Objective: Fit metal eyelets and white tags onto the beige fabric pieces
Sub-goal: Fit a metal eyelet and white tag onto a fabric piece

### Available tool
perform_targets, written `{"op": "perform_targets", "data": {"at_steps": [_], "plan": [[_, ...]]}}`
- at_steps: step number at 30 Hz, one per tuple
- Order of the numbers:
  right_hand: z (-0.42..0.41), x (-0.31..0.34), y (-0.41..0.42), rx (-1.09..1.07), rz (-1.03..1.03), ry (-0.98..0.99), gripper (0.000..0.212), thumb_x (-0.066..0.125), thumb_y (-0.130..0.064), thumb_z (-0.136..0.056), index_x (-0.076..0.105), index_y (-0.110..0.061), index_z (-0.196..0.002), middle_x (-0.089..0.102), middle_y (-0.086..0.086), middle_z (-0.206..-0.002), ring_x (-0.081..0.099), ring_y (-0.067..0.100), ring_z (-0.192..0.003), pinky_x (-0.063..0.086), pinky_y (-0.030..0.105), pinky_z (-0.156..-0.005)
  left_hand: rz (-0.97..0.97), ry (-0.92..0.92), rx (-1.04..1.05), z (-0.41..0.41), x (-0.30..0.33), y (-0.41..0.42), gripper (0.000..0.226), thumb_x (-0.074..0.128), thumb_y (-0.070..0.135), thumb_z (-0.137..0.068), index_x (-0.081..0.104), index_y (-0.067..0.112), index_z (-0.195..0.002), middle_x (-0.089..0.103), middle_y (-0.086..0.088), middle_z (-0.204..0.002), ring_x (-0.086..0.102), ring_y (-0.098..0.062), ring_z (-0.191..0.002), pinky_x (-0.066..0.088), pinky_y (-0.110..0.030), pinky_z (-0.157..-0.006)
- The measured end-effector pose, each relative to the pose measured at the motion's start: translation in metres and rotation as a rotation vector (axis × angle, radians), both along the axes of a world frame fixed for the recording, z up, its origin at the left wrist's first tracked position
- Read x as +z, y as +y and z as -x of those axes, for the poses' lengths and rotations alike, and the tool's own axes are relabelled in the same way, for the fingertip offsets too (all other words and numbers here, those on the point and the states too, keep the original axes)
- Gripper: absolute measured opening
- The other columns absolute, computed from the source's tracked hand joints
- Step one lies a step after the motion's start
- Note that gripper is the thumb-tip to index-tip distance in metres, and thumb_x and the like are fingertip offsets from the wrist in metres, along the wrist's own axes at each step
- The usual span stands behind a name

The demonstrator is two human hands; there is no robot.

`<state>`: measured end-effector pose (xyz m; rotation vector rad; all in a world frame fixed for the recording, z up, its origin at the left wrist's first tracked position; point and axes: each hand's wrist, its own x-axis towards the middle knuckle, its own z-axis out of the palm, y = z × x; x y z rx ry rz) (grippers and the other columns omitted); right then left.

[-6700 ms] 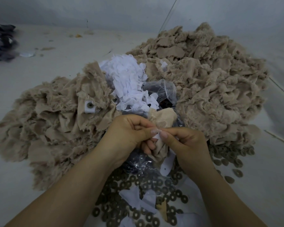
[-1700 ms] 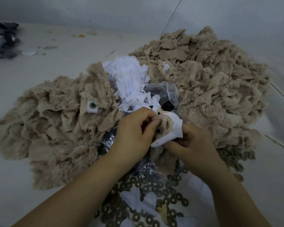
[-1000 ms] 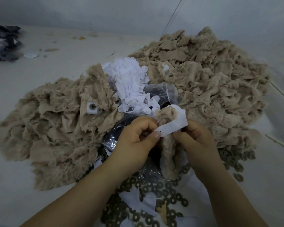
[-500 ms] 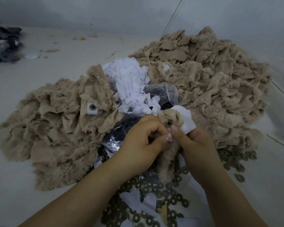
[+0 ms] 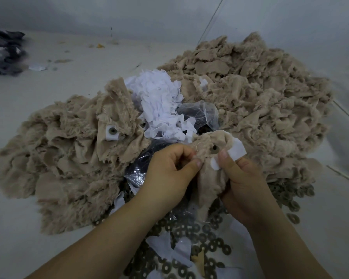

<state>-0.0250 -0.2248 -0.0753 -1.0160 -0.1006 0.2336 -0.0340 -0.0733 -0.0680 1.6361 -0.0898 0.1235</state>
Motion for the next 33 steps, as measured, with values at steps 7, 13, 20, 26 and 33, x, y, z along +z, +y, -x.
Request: {"op": "perform_targets", "data": {"at_steps": [7,13,20,26,33], "plan": [[0.001,0.002,-0.002,-0.067,0.068,-0.026,0.024,0.069,-0.021,-0.081,0.077,-0.018,-0.103,0.073,0.018,-0.110,0.071,0.032,-0.102,0.059,0.035,-0.080,0.071,0.022,0.001,0.002,0.004,-0.005,0.017,0.066,0.009,-0.092,0.064,0.004,-0.076,0.061,-0.011,-0.063,0.053,-0.017,-0.057,0.047,-0.031,-0.054],[-0.001,0.001,-0.006,-0.020,0.043,-0.020,0.041,0.072,-0.022,-0.082,0.066,-0.008,-0.120,0.067,0.026,-0.119,0.065,0.043,-0.112,0.054,0.053,-0.095,0.182,0.065,-0.056,0.002,0.009,-0.006,0.021,0.058,0.007,-0.096,0.061,-0.002,-0.078,0.062,-0.009,-0.068,0.054,-0.023,-0.062,0.046,-0.028,-0.054],[0.002,0.003,-0.005,-0.102,0.127,-0.002,0.034,0.084,-0.027,-0.071,0.075,-0.009,-0.099,0.073,0.023,-0.102,0.071,0.037,-0.097,0.059,0.040,-0.079,0.016,-0.188,0.064,0.011,0.005,-0.010,0.020,0.076,0.020,-0.082,0.070,0.005,-0.071,0.065,-0.012,-0.067,0.061,-0.030,-0.062,0.053,-0.040,-0.059],[0.003,0.002,-0.002,-0.141,0.140,0.001,0.029,0.080,-0.030,-0.070,0.077,-0.012,-0.092,0.074,0.019,-0.096,0.071,0.038,-0.094,0.060,0.045,-0.080,0.070,0.031,0.094,0.016,0.005,-0.023,0.012,0.087,0.020,-0.071,0.076,0.015,-0.072,0.071,-0.010,-0.066,0.068,-0.034,-0.063,0.058,-0.050,-0.061],[0.001,0.003,0.000,-0.072,0.011,0.073,0.042,0.073,-0.027,-0.072,0.067,-0.002,-0.106,0.073,0.021,-0.099,0.072,0.036,-0.093,0.061,0.042,-0.076,0.300,0.225,0.092,0.014,0.008,-0.027,0.029,0.085,0.032,-0.057,0.076,0.009,-0.071,0.069,-0.020,-0.068,0.052,-0.010,-0.045,0.041,-0.017,-0.042]]}}
